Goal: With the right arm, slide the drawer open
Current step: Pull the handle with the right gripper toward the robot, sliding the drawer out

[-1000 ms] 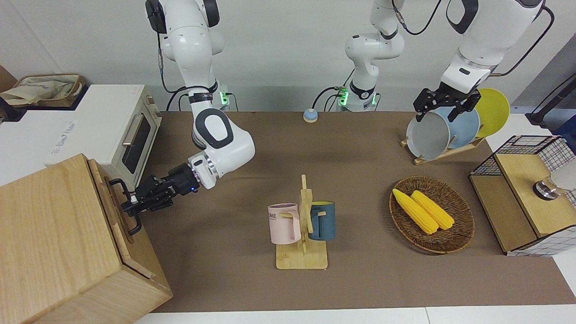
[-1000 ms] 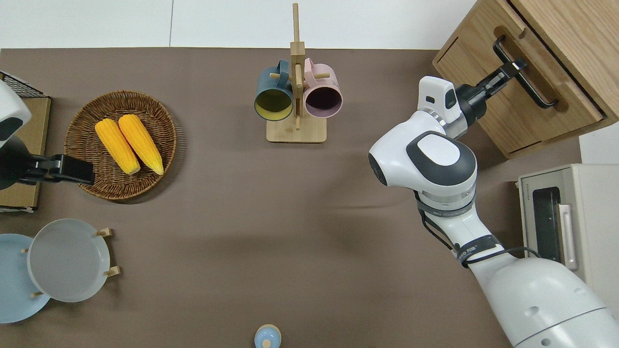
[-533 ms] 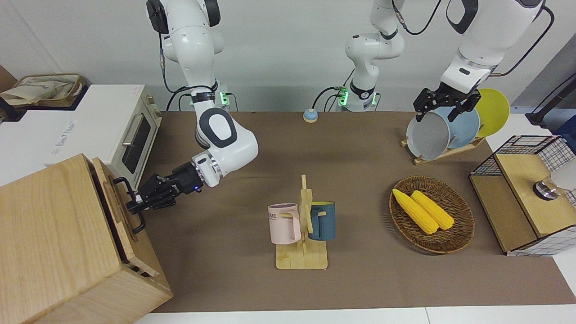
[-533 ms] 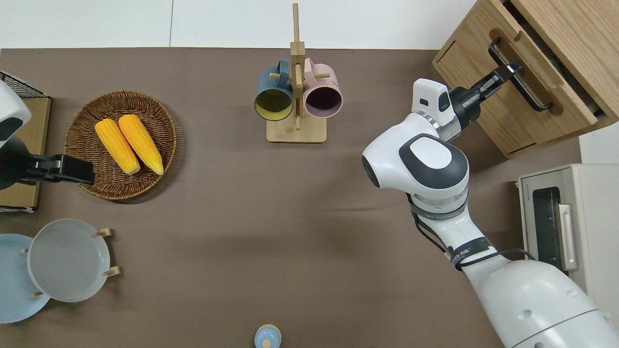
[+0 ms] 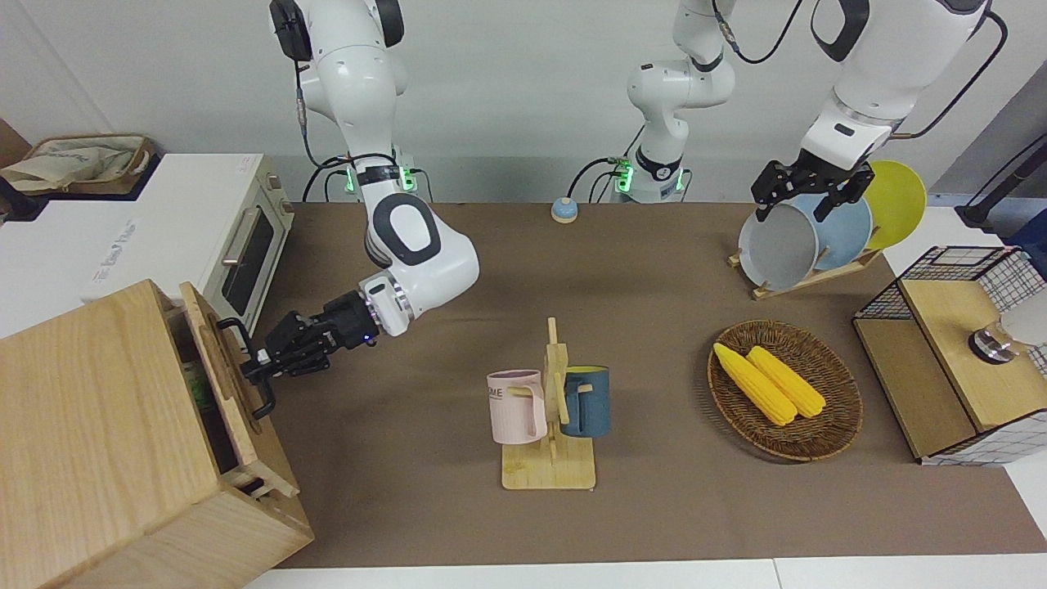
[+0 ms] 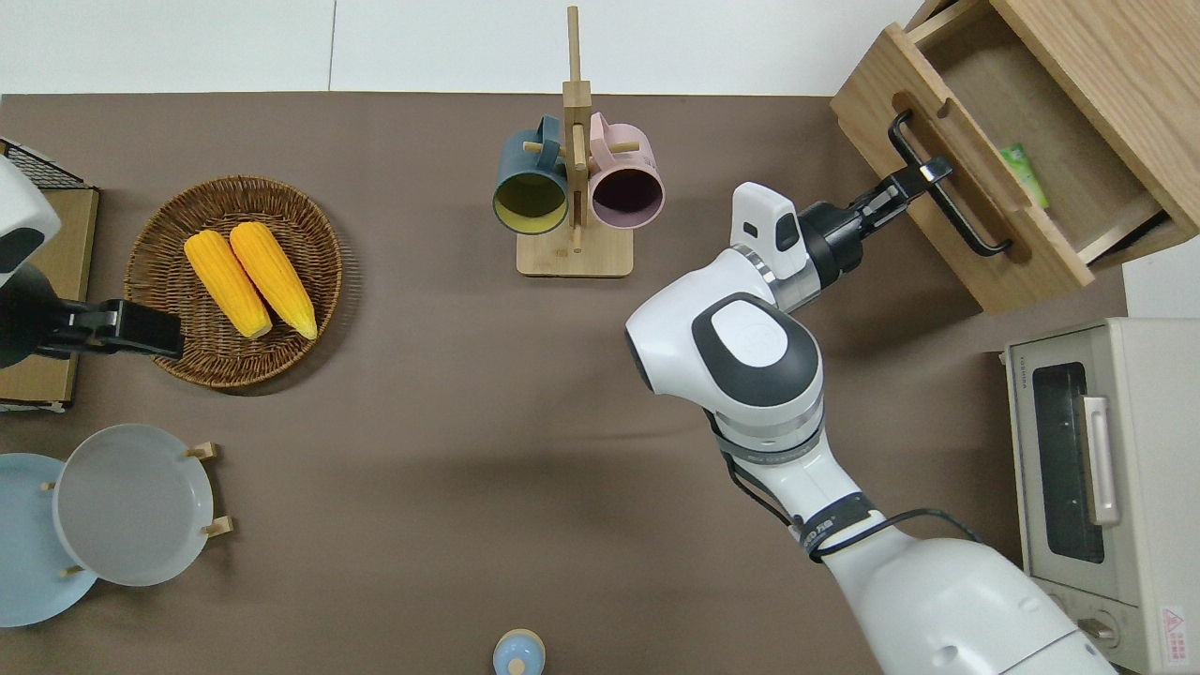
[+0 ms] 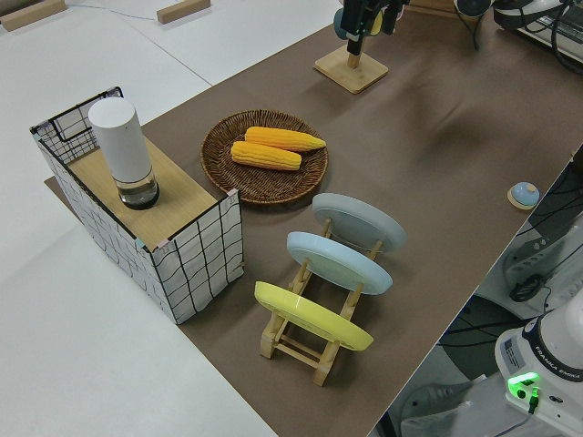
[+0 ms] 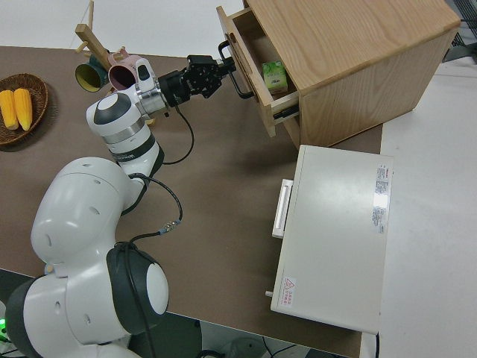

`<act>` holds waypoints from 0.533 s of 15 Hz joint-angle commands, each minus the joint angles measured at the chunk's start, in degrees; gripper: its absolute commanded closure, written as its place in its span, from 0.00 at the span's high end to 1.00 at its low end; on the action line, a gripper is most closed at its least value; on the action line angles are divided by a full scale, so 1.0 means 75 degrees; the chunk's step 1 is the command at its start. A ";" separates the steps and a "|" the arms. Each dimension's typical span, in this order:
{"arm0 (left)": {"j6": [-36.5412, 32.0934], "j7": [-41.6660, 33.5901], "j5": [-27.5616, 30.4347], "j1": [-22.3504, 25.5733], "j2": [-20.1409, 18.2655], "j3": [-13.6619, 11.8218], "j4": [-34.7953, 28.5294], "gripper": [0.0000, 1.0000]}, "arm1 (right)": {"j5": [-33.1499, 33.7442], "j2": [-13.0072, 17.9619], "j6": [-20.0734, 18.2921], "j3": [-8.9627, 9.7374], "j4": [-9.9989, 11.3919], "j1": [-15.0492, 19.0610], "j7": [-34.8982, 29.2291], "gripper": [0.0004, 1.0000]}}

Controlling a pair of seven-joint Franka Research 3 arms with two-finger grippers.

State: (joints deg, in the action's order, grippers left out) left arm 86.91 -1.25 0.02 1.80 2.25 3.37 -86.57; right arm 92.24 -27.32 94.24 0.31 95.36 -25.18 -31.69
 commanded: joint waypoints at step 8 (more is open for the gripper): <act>-0.0150 -0.0067 -0.0131 0.0041 0.0087 0.0054 0.0187 0.99 | -0.1118 -0.0083 -0.0834 0.0076 -0.0081 -0.1258 0.0054 0.00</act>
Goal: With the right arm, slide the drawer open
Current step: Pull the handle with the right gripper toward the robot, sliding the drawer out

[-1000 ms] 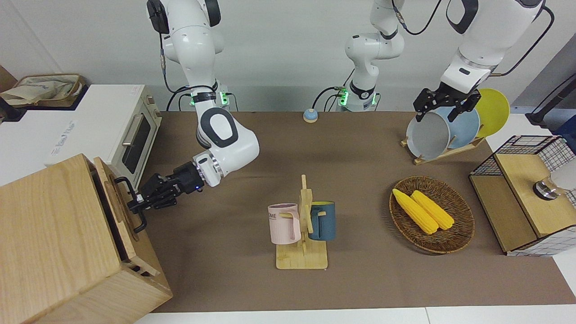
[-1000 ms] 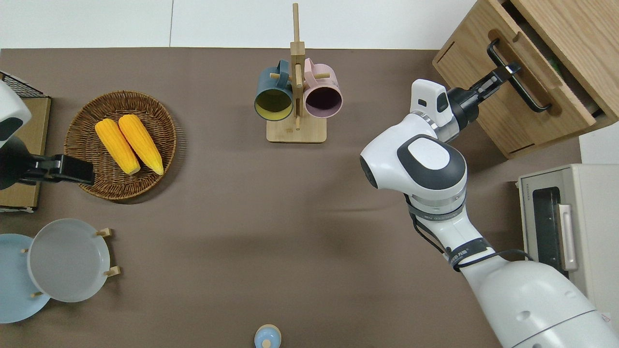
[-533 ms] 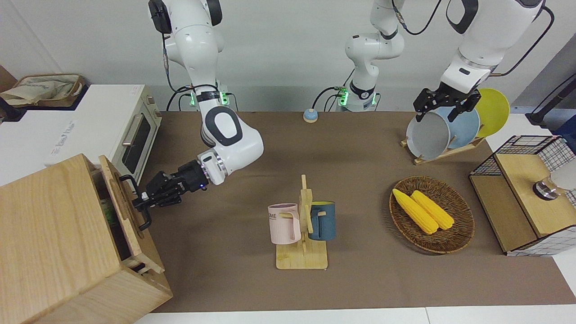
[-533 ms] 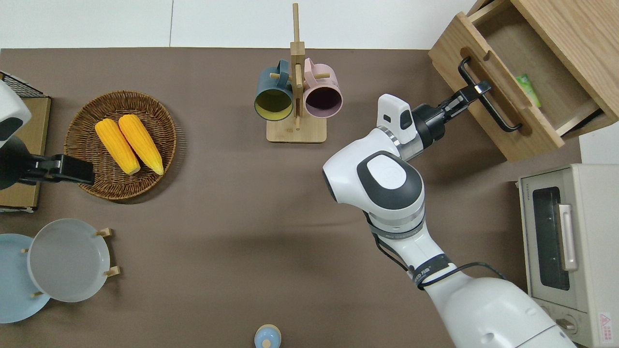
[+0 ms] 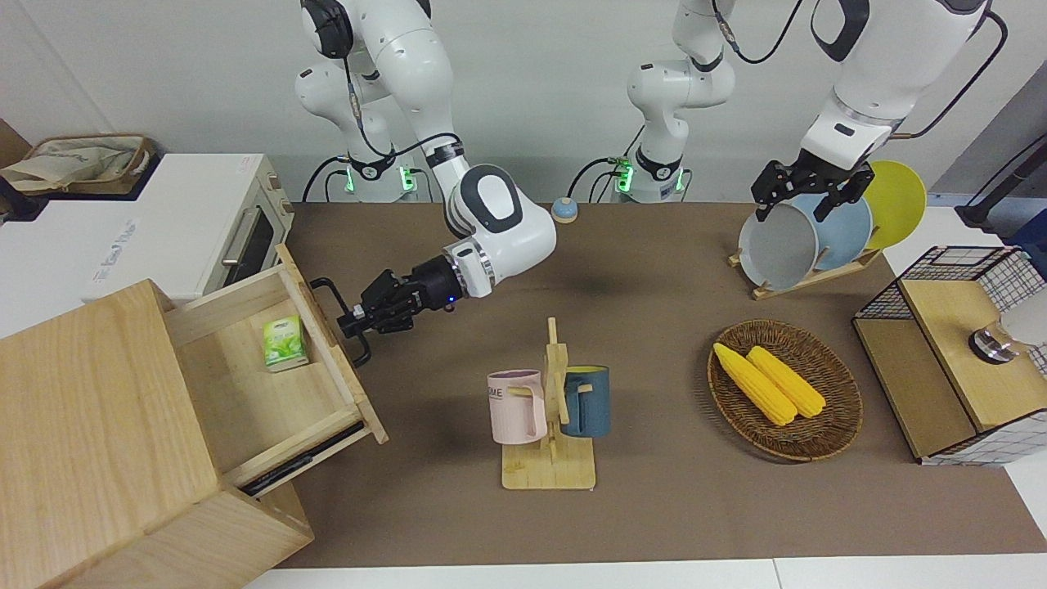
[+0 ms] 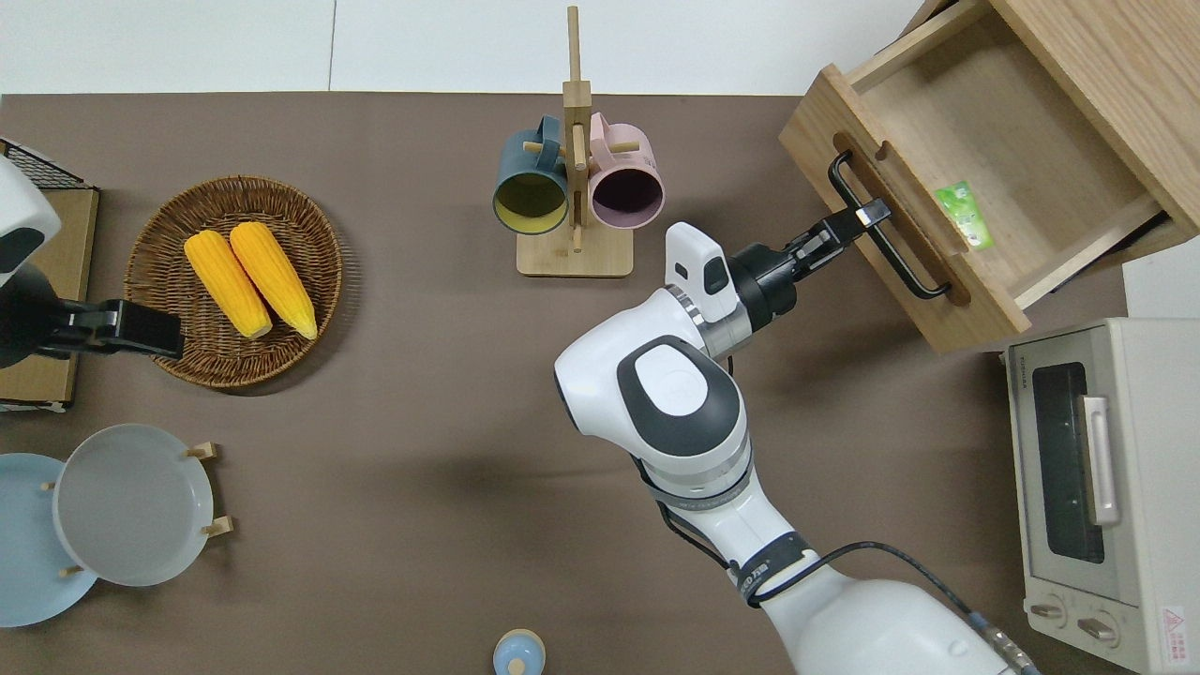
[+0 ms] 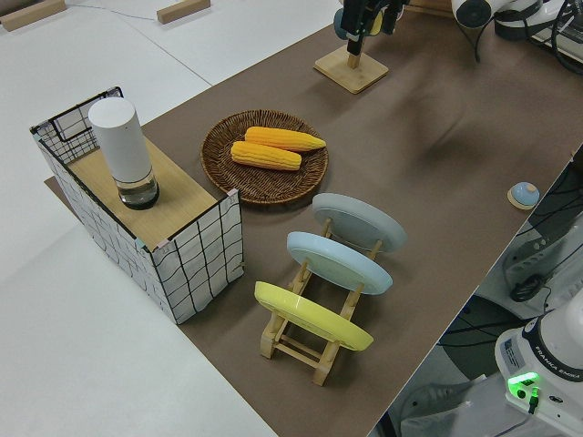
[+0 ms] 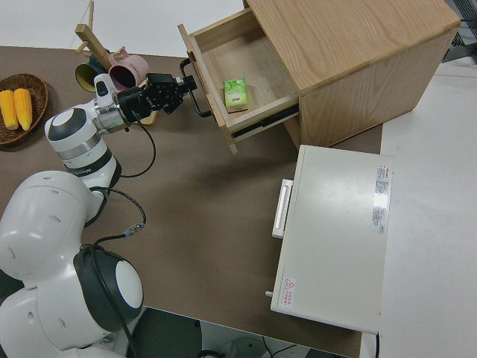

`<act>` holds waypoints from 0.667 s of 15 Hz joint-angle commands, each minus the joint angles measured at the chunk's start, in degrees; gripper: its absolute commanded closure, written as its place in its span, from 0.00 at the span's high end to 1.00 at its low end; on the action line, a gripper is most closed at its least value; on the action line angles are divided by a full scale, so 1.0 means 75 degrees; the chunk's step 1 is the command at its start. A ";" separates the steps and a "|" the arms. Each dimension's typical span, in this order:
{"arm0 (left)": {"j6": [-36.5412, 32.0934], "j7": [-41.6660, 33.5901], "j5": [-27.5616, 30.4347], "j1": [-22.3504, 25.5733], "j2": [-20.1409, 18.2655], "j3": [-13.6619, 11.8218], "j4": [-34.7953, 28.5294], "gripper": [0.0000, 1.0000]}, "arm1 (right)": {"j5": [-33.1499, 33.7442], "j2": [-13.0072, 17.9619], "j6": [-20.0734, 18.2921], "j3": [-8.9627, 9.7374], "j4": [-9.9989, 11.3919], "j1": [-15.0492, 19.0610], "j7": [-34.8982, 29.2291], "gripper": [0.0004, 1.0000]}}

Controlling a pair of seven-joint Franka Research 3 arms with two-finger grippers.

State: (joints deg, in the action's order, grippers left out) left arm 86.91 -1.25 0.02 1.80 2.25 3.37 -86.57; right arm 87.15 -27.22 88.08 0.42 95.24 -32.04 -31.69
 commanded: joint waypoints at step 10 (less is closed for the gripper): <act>-0.0150 -0.0068 -0.0131 0.0041 0.0087 0.0054 0.0187 0.99 | -0.1026 -0.0144 -0.0576 0.0096 -0.0147 -0.1071 0.0054 0.00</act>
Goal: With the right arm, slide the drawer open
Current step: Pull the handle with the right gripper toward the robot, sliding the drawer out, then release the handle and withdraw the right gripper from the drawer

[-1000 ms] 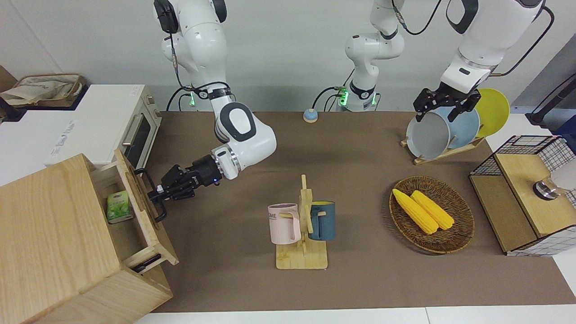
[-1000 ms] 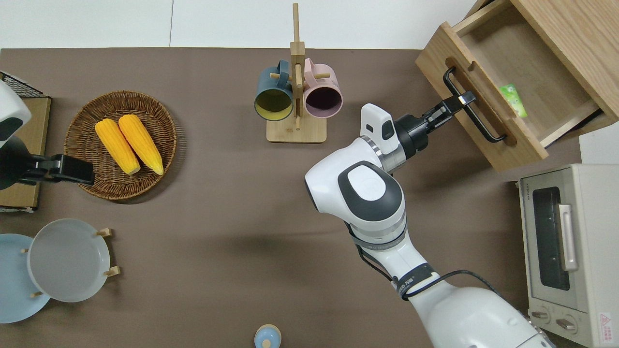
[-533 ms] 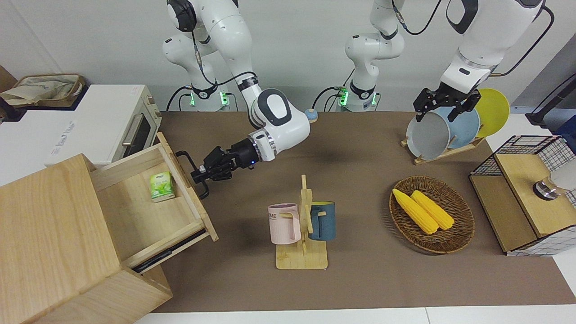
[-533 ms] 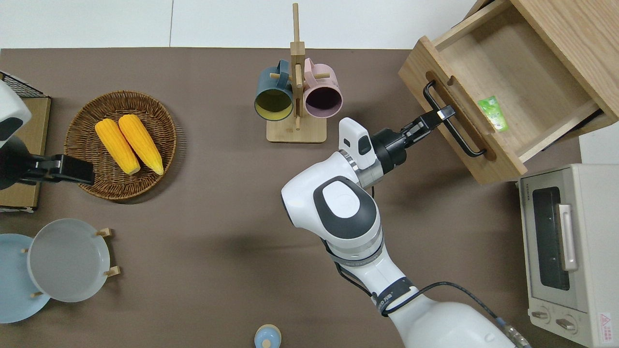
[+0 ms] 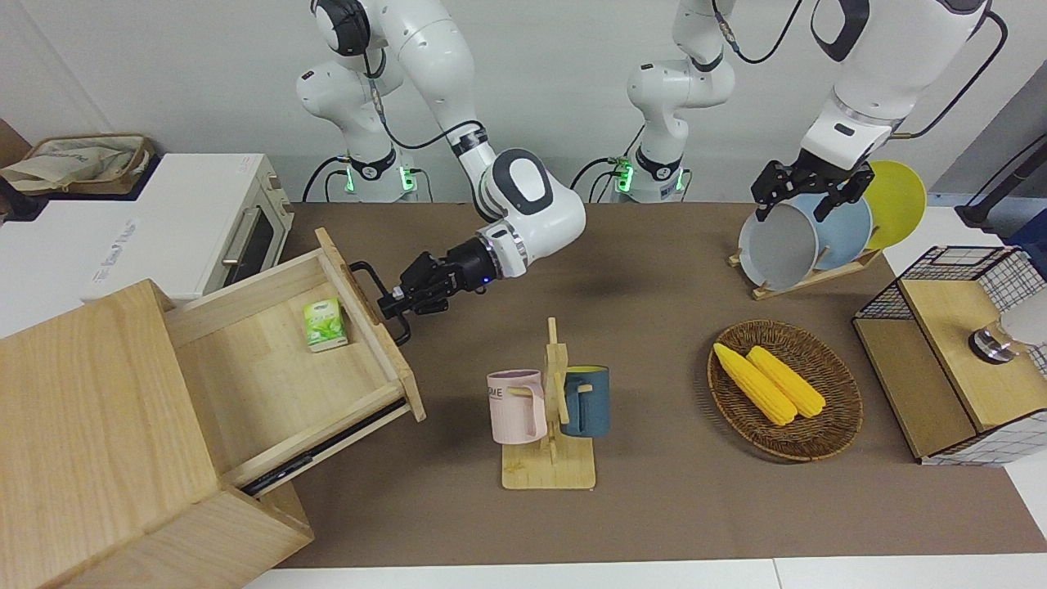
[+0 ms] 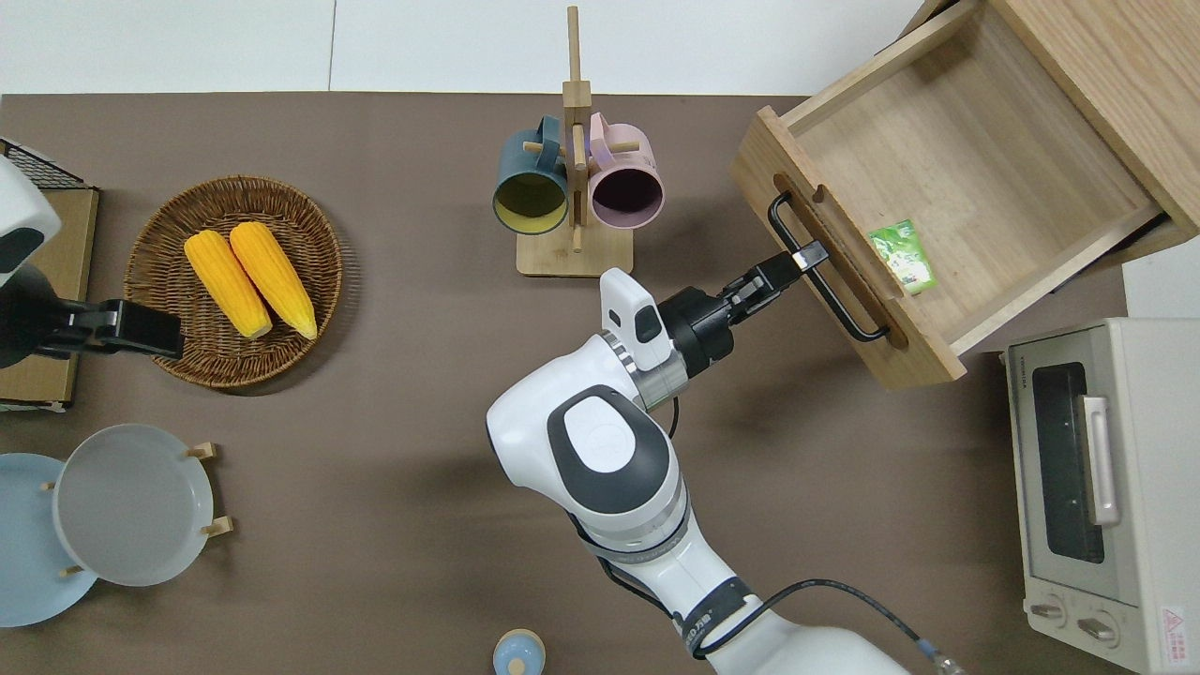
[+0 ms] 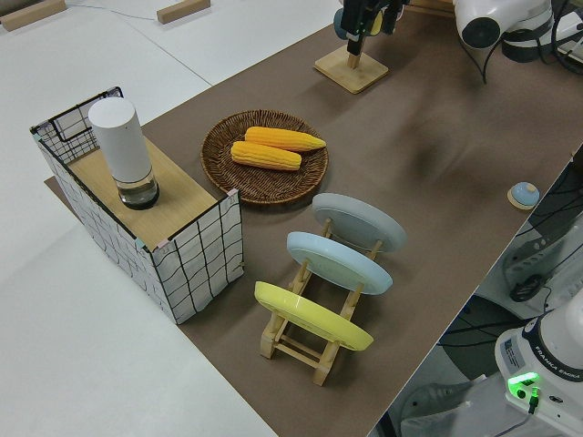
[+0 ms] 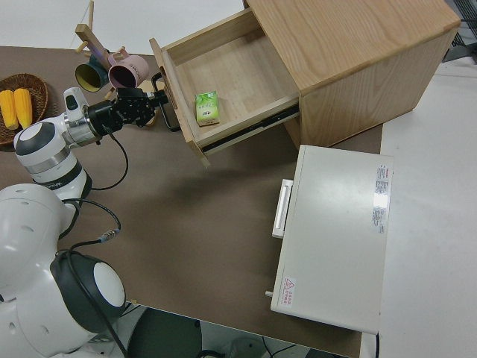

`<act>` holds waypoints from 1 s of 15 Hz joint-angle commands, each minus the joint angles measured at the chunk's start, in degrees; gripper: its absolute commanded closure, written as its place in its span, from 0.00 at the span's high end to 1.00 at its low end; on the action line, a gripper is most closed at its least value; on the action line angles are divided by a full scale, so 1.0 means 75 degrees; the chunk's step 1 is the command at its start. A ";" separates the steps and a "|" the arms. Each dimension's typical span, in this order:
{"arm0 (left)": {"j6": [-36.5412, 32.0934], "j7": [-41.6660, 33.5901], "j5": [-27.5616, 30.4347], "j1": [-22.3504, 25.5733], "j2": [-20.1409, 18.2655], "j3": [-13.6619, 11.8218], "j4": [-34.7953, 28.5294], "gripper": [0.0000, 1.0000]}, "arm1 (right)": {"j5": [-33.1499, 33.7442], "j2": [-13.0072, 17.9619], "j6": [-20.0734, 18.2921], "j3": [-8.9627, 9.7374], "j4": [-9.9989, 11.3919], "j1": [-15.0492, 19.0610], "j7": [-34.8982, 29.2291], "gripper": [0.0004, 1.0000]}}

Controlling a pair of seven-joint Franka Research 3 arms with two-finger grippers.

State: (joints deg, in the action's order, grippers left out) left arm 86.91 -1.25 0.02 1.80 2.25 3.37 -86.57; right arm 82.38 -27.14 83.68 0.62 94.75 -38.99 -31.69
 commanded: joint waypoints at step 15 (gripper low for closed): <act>-0.0150 -0.0067 -0.0131 0.0041 0.0087 0.0054 0.0187 0.99 | -0.0285 -0.0260 -0.0048 0.0069 -0.0142 -0.0156 0.0042 0.98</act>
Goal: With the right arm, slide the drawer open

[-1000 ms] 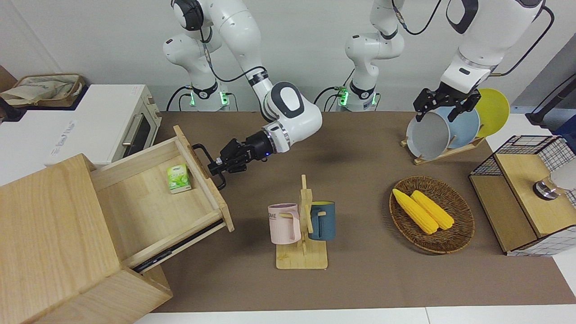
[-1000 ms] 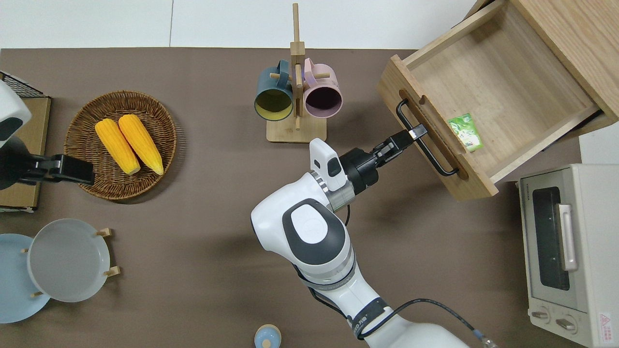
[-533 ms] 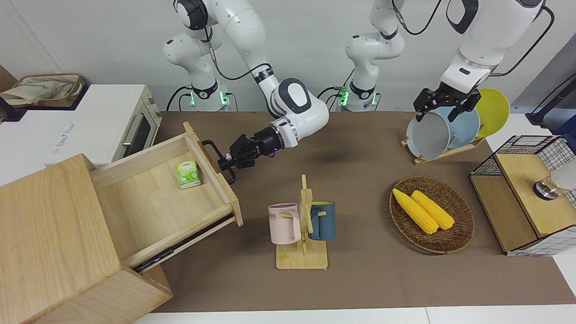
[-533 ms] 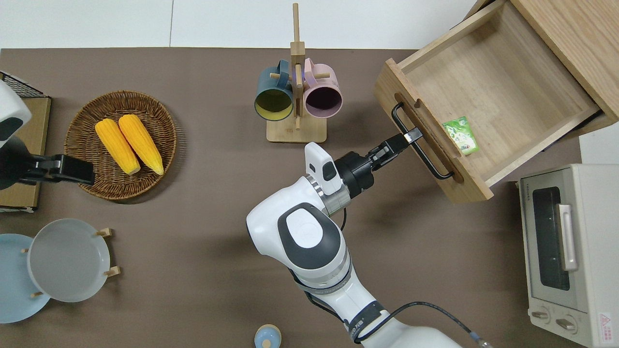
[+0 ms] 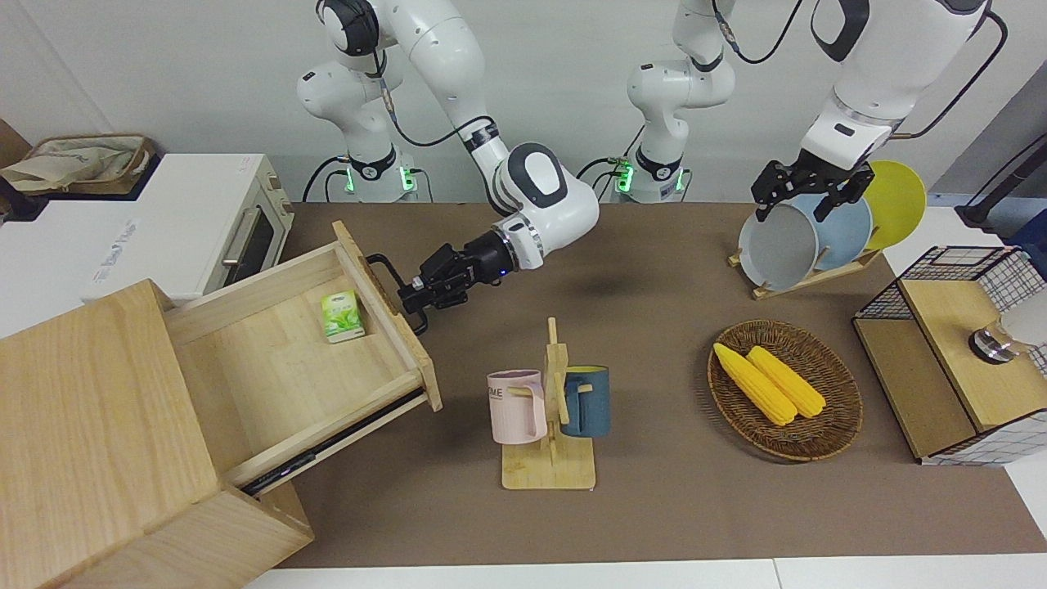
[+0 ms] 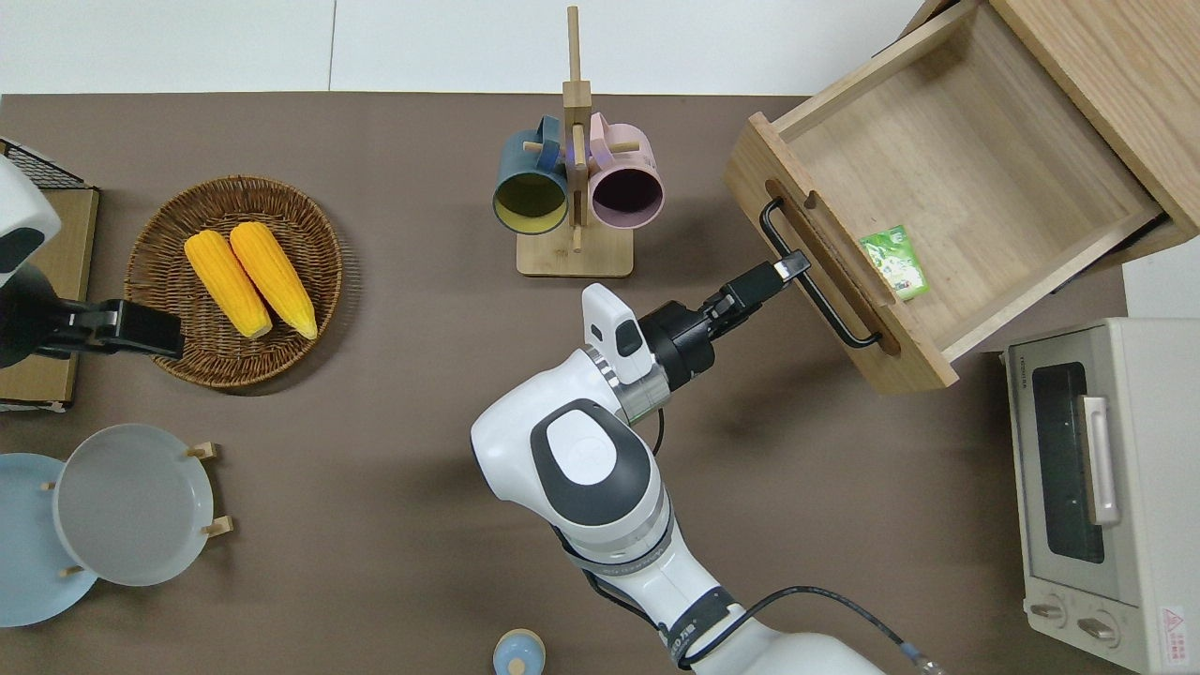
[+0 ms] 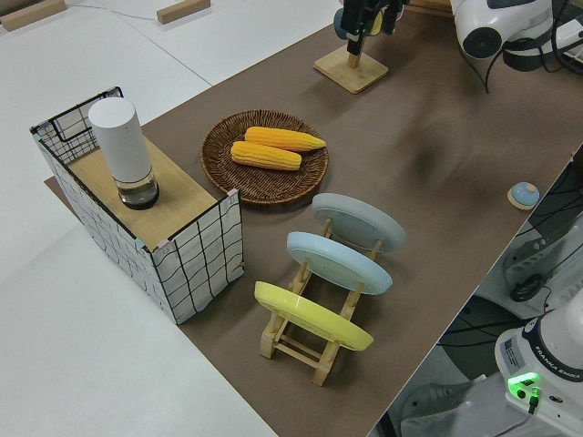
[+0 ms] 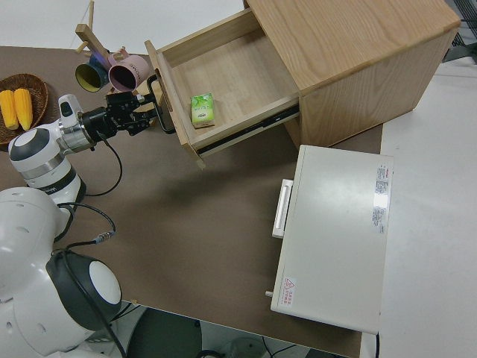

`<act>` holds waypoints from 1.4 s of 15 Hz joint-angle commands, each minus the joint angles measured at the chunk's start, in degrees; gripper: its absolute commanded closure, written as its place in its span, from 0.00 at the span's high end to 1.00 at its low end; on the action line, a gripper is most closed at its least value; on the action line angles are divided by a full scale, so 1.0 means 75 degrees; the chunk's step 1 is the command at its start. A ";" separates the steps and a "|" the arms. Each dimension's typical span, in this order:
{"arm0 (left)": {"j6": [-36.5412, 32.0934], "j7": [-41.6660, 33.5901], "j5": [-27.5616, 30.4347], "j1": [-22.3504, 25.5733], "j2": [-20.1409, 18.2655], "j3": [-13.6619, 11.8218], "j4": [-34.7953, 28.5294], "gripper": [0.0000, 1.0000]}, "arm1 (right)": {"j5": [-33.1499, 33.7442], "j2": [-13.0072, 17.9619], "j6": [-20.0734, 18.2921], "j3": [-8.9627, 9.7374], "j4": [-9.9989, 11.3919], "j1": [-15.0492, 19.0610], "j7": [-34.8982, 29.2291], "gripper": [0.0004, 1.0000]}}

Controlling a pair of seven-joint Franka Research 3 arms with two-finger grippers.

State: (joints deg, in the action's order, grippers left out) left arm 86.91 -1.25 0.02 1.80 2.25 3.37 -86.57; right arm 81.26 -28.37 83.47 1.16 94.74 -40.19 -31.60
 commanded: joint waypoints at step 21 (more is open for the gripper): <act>-0.0150 -0.0067 -0.0131 0.0041 0.0087 0.0054 0.0199 0.99 | -0.4715 0.0910 0.0050 0.0290 -0.2061 0.0342 0.0111 0.98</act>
State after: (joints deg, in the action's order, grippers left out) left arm 86.91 -1.25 0.02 1.80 2.25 3.37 -86.57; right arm 52.24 -25.37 83.43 2.60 79.35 -40.83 -31.57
